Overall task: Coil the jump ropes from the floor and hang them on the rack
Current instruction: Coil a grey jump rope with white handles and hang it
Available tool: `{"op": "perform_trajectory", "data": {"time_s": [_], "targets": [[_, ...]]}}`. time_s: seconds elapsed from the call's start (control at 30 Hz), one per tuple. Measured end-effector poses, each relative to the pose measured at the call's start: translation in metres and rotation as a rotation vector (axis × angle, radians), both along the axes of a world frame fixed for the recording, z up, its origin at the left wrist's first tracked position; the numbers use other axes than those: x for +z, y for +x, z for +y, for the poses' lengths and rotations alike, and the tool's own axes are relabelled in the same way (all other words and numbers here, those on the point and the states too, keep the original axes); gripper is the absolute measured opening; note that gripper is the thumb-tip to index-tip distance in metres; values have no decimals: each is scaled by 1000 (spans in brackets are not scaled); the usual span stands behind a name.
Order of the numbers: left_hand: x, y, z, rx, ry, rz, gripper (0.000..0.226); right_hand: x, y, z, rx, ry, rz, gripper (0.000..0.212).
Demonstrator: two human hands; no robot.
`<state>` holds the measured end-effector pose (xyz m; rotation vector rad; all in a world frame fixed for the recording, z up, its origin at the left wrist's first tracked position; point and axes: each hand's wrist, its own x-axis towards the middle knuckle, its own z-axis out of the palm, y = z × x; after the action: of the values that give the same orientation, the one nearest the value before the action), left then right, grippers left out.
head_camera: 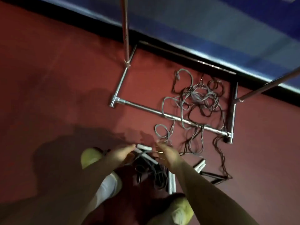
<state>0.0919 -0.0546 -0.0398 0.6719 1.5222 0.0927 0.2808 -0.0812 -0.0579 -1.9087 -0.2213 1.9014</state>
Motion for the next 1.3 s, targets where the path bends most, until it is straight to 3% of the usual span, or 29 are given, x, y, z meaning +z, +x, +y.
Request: {"op": "perform_trajectory", "data": {"time_s": [0.1, 0.27, 0.47, 0.57, 0.73, 0.87, 1.13, 1.3], "targets": [[-16, 0, -27, 60, -187, 19, 19, -30, 3, -15, 208, 114, -147, 27], [-40, -5, -39, 174, -337, -4, 33, -71, -15, 12, 558, 305, -414, 25], [-65, -14, -26, 329, -325, 55, 16, -124, -66, 43, 1102, 180, -672, 80], [-73, -13, -30, 320, -311, 61, 17, -144, -77, 32, 1188, 201, -765, 79], [-77, -8, -33, 289, -284, 72, 17, -156, -54, 22, 1093, 327, -704, 37], [-74, -8, -32, 305, -238, 64, 21, -145, -39, 18, 1046, 347, -634, 35], [-27, 12, -16, 371, -26, 18, 21, -37, -4, 50, 276, 525, -435, 14], [48, 45, 2, 293, -22, -256, 41, 86, 17, 67, -108, 725, -399, 20]]}}
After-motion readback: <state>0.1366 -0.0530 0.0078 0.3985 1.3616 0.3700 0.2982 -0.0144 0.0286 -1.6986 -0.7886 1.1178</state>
